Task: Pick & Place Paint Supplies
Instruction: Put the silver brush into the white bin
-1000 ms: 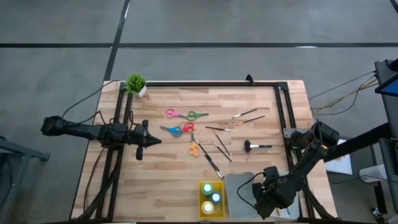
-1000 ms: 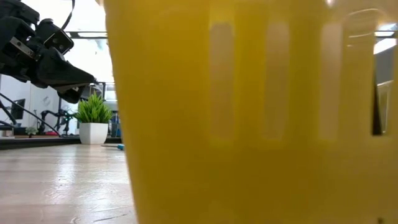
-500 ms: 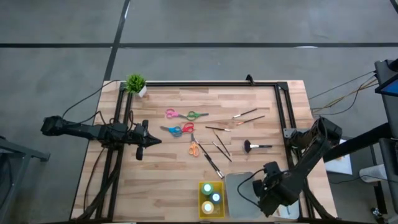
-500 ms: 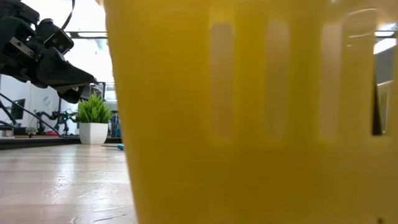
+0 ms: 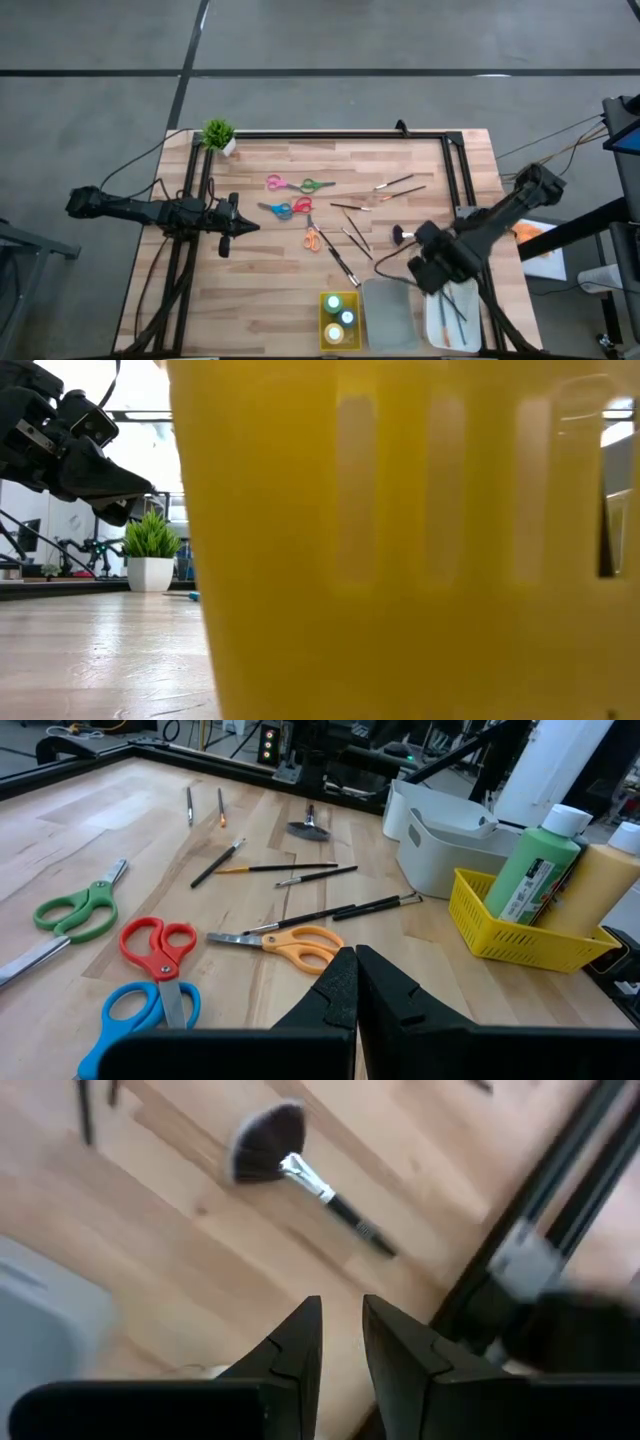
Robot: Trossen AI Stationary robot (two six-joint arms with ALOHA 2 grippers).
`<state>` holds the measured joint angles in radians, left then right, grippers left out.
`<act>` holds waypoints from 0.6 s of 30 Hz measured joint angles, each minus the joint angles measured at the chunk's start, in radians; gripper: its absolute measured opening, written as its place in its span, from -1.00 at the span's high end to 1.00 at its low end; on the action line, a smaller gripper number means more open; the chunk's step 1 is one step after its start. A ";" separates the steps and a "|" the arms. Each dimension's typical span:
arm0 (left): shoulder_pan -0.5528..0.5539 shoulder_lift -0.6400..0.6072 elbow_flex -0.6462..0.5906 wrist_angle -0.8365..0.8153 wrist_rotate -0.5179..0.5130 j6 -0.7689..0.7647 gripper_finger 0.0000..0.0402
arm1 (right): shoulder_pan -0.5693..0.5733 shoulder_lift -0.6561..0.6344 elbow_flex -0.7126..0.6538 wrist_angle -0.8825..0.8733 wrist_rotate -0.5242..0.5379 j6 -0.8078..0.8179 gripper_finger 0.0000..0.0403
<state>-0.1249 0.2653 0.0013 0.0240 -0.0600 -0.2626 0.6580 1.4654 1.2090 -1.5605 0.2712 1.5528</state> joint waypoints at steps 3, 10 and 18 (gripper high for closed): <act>0.000 0.000 0.000 0.000 0.000 0.000 1.00 | -0.113 -0.026 -0.061 0.034 -0.002 -0.204 0.64; 0.000 0.000 0.000 0.000 0.000 0.000 1.00 | -0.382 -0.020 -0.192 0.189 -0.134 -0.587 0.64; 0.000 0.000 0.000 0.000 0.000 0.000 1.00 | -0.530 0.045 -0.286 0.283 -0.184 -0.801 0.64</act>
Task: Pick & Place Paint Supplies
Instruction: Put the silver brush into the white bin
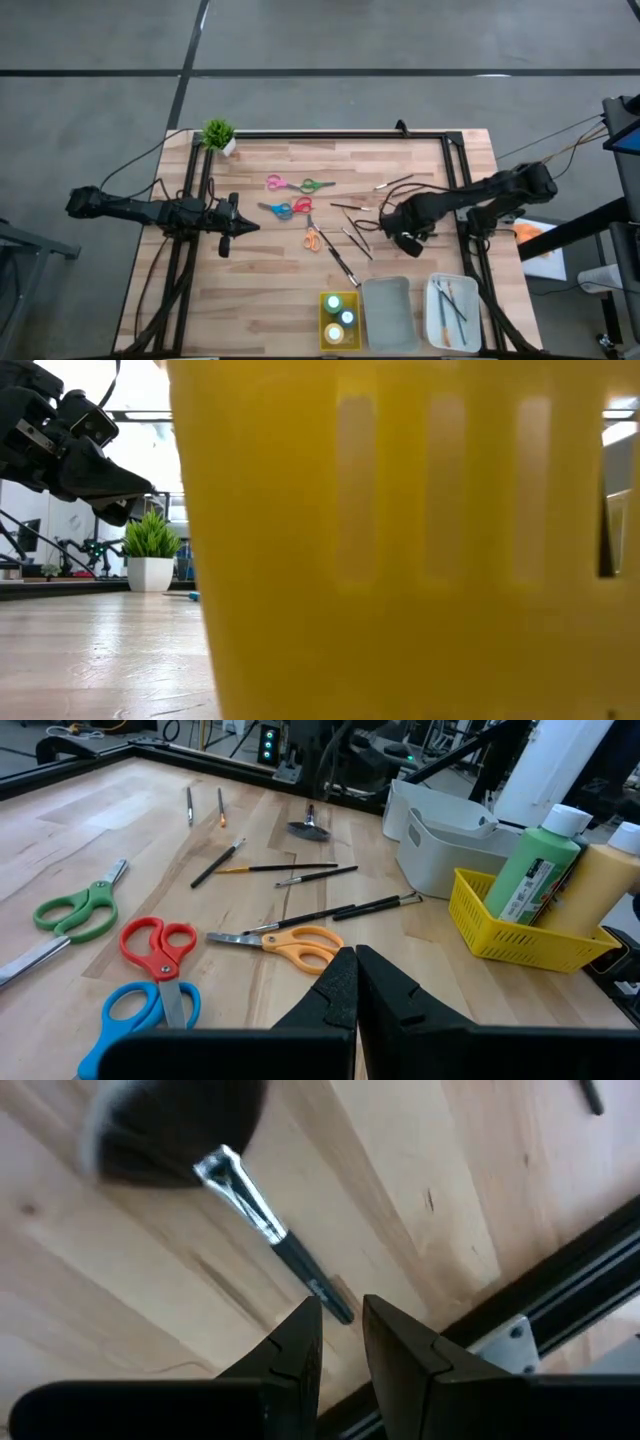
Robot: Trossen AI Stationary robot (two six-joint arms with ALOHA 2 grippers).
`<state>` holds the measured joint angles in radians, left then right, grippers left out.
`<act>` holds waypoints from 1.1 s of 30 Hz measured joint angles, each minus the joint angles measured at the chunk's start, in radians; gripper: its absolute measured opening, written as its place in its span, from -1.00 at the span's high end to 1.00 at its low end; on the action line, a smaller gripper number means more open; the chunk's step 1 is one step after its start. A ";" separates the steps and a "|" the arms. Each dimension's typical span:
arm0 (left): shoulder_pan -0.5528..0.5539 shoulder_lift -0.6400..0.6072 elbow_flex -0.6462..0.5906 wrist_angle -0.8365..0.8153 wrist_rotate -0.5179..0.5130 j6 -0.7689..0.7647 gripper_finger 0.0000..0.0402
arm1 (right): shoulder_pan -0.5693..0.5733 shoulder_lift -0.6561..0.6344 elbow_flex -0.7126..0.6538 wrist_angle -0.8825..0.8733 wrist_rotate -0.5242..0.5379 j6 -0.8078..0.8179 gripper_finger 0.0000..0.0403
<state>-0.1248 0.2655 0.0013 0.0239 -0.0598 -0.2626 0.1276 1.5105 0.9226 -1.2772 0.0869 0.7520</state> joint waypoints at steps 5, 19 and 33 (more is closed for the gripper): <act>0.000 0.000 0.000 0.000 0.000 0.000 1.00 | -0.013 0.061 0.007 0.011 -0.043 -0.114 0.64; 0.000 0.000 0.000 0.000 0.000 0.000 1.00 | -0.013 0.227 0.069 0.031 -0.062 -0.291 0.64; 0.000 0.000 0.000 0.000 0.000 0.000 1.00 | -0.013 0.285 0.048 0.036 -0.062 -0.311 0.61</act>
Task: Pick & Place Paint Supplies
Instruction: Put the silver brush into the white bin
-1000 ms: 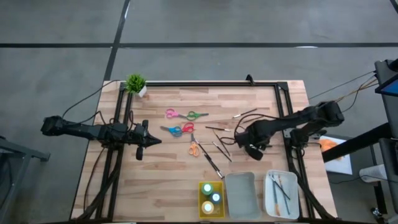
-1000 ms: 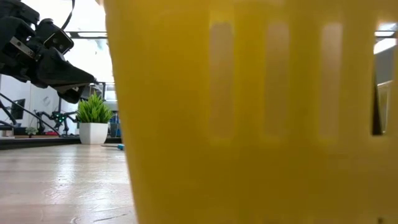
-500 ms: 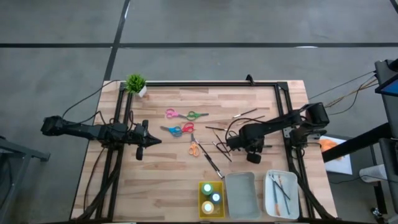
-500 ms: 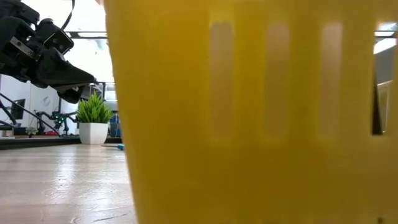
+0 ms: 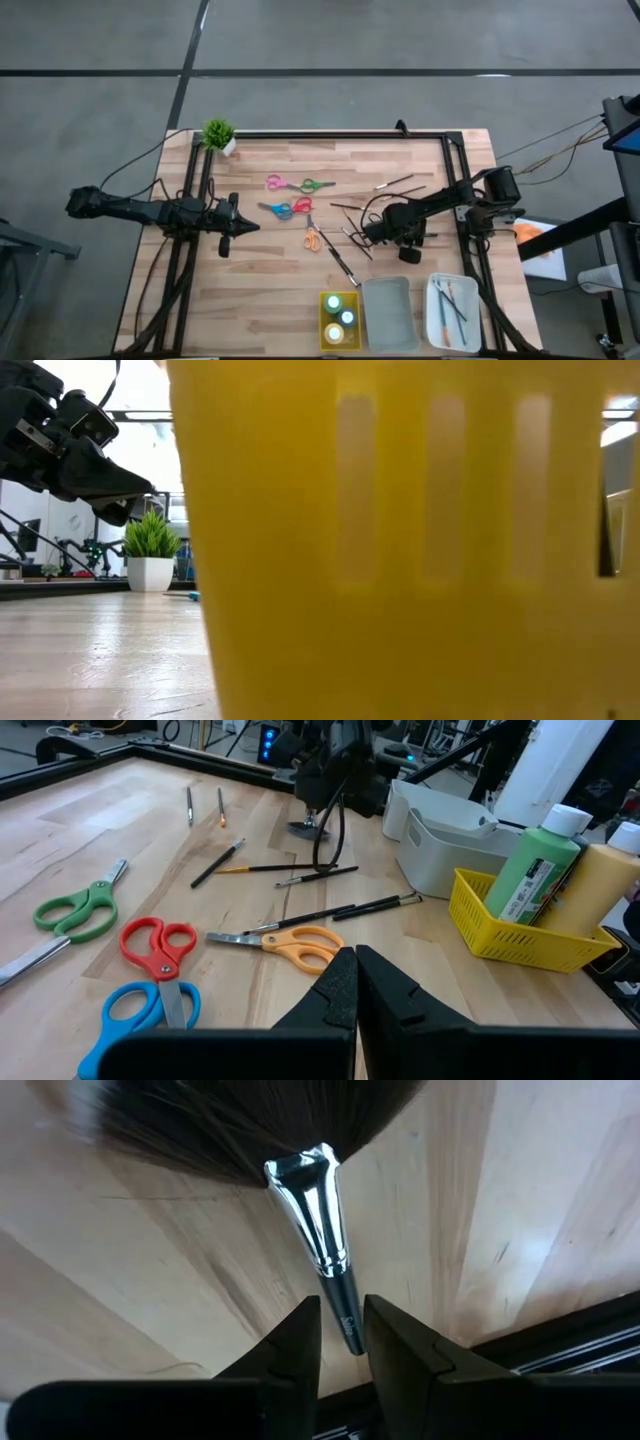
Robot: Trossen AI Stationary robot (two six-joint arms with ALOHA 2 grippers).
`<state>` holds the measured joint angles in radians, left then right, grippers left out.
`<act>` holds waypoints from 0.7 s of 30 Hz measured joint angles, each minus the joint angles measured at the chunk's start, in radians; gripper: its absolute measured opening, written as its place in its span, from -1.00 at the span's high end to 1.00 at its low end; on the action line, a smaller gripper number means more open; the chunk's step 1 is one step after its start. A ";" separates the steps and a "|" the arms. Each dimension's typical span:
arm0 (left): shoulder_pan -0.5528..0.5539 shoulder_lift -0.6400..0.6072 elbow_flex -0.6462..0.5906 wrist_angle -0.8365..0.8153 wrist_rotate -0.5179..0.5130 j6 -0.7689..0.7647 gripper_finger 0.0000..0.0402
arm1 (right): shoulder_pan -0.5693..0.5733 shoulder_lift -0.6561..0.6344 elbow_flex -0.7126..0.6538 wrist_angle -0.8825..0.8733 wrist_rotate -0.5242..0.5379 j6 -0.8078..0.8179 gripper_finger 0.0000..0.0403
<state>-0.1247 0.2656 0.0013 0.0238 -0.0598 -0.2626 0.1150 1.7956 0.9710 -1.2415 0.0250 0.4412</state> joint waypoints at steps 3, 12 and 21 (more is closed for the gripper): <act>0.000 0.000 0.000 0.000 0.000 0.000 1.00 | 0.000 0.000 -0.008 0.008 0.000 0.001 0.51; 0.000 0.000 0.000 0.000 0.000 0.000 1.00 | 0.000 0.000 -0.056 0.078 0.000 -0.022 0.35; 0.000 0.000 0.000 0.000 0.000 0.000 1.00 | -0.001 -0.004 -0.067 0.108 -0.003 -0.113 0.34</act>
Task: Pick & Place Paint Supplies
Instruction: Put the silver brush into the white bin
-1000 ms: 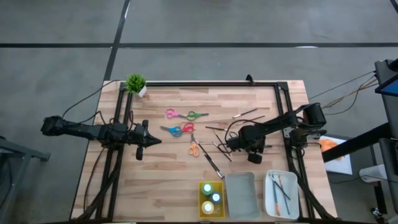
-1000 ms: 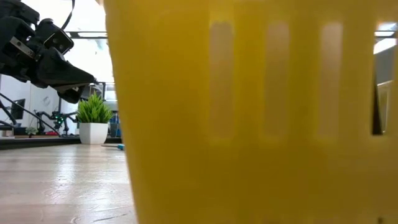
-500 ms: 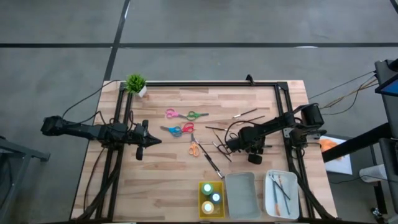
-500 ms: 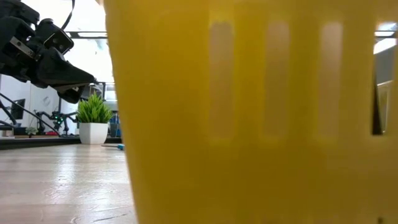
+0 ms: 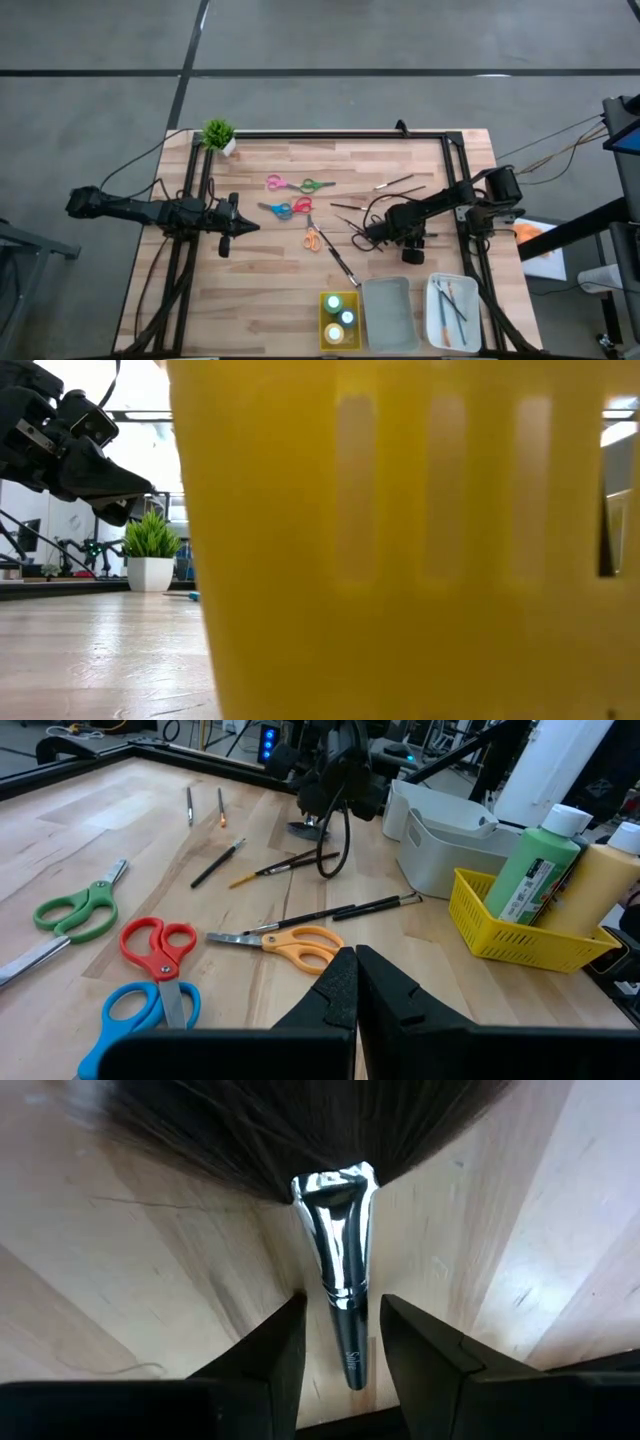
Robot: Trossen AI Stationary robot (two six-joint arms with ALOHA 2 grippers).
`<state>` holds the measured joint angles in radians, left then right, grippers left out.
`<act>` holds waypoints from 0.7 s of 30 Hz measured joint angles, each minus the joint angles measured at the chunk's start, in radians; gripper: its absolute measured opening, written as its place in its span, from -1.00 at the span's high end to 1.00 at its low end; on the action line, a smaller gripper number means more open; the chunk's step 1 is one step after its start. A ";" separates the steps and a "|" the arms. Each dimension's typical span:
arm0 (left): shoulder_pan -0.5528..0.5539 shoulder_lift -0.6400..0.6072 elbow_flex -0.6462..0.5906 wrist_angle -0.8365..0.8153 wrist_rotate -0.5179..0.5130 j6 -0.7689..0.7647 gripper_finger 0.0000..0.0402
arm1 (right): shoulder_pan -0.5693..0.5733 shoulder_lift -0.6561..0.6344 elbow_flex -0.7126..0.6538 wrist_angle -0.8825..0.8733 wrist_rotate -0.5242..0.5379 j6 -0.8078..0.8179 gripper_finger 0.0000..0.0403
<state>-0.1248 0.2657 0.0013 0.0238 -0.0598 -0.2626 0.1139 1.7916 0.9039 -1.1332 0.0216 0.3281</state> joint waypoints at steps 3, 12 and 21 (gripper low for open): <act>0.000 0.000 0.000 0.000 0.000 0.000 1.00 | 0.000 0.001 0.002 0.001 0.000 0.001 0.35; 0.000 0.000 0.000 0.000 0.000 0.000 1.00 | 0.002 0.002 0.002 0.010 -0.012 0.017 0.80; 0.000 0.000 0.000 0.000 0.000 0.000 1.00 | 0.002 0.001 0.003 0.010 -0.008 0.065 0.78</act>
<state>-0.1249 0.2654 0.0013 0.0241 -0.0600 -0.2626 0.1154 1.7927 0.9066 -1.1236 0.0135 0.3927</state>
